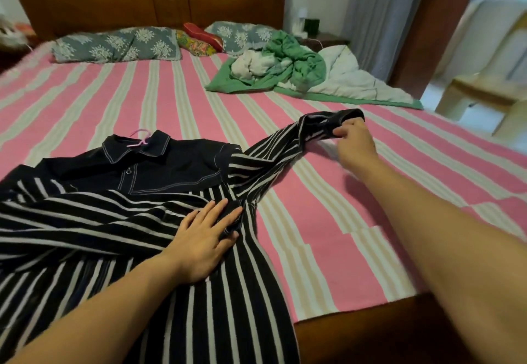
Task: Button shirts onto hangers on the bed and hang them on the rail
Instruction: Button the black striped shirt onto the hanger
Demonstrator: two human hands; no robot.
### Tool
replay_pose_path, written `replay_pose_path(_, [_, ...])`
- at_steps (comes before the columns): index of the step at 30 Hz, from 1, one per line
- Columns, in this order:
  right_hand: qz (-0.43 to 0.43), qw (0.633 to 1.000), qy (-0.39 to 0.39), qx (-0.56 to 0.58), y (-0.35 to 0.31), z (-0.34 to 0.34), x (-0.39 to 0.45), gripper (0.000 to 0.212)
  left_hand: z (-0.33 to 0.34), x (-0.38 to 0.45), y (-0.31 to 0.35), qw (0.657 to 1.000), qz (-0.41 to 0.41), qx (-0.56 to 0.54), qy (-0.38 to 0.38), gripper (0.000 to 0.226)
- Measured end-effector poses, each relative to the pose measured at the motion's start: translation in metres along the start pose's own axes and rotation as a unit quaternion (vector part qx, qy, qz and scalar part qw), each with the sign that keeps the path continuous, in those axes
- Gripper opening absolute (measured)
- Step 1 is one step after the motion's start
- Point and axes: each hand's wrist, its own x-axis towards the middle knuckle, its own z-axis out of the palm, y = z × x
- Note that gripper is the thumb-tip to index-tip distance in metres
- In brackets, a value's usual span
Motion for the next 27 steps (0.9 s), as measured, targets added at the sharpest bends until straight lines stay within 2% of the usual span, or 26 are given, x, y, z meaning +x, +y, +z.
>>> replay_pose_path(3, [-0.146,0.987,0.039,-0.048,-0.051,-0.053,-0.024,0.043,-0.027,-0.020,0.010,0.994,0.003,-0.114,0.002,0.048])
replay_pose_path(5, [-0.228,0.969,0.064,-0.065,-0.090,-0.089,-0.034,0.042,-0.056,-0.049,0.014,0.970,-0.037,-0.238,0.026,0.046])
replay_pose_path(8, [-0.328,0.938,0.076,-0.086,-0.157,-0.126,-0.061,0.038,-0.098,-0.112,0.008,0.944,-0.041,-0.326,0.027,0.029])
replay_pose_path(10, [-0.431,0.893,0.076,-0.101,-0.204,-0.132,-0.092,0.037,-0.121,-0.166,0.001,0.919,-0.031,-0.390,-0.045,0.022])
replay_pose_path(12, [-0.527,0.841,0.035,-0.114,-0.247,-0.122,-0.137,0.039,-0.134,-0.225,-0.007,0.893,-0.027,-0.424,-0.150,0.034])
replay_pose_path(13, [-0.571,0.813,0.005,-0.114,-0.262,-0.110,-0.164,0.039,-0.135,-0.251,-0.012,0.887,-0.033,-0.425,-0.178,0.036])
replay_pose_path(14, [-0.606,0.788,-0.019,-0.104,-0.270,-0.095,-0.192,0.038,-0.131,-0.273,-0.021,0.881,-0.052,-0.440,-0.168,0.035])
replay_pose_path(15, [-0.631,0.769,-0.039,-0.090,-0.272,-0.077,-0.222,0.036,-0.120,-0.290,-0.033,0.875,-0.084,-0.463,-0.116,0.031])
replay_pose_path(16, [-0.639,0.762,-0.061,-0.081,-0.267,-0.059,-0.251,0.034,-0.105,-0.302,-0.046,0.857,-0.134,-0.496,-0.030,0.023])
replay_pose_path(17, [-0.625,0.772,-0.090,-0.078,-0.257,-0.041,-0.275,0.034,-0.088,-0.312,-0.057,0.822,-0.201,-0.528,0.065,0.017])
replay_pose_path(19, [-0.524,0.831,-0.168,-0.086,-0.229,-0.005,-0.311,0.048,-0.054,-0.324,-0.067,0.743,-0.312,-0.556,0.206,0.015])
replay_pose_path(20, [-0.448,0.864,-0.214,-0.084,-0.212,0.012,-0.322,0.057,-0.040,-0.327,-0.067,0.724,-0.333,-0.552,0.246,0.014])
replay_pose_path(21, [-0.366,0.892,-0.254,-0.080,-0.196,0.025,-0.329,0.063,-0.028,-0.328,-0.065,0.720,-0.330,-0.546,0.273,0.014])
replay_pose_path(22, [-0.295,0.910,-0.280,-0.079,-0.182,0.034,-0.333,0.065,-0.020,-0.328,-0.061,0.732,-0.316,-0.528,0.293,0.014])
replay_pose_path(23, [-0.248,0.919,-0.295,-0.087,-0.170,0.040,-0.336,0.064,-0.016,-0.327,-0.057,0.759,-0.295,-0.493,0.307,0.016])
replay_pose_path(27, [-0.215,0.921,-0.313,-0.089,-0.153,0.043,-0.333,0.060,-0.021,-0.301,-0.040,0.897,-0.149,-0.249,0.333,0.060])
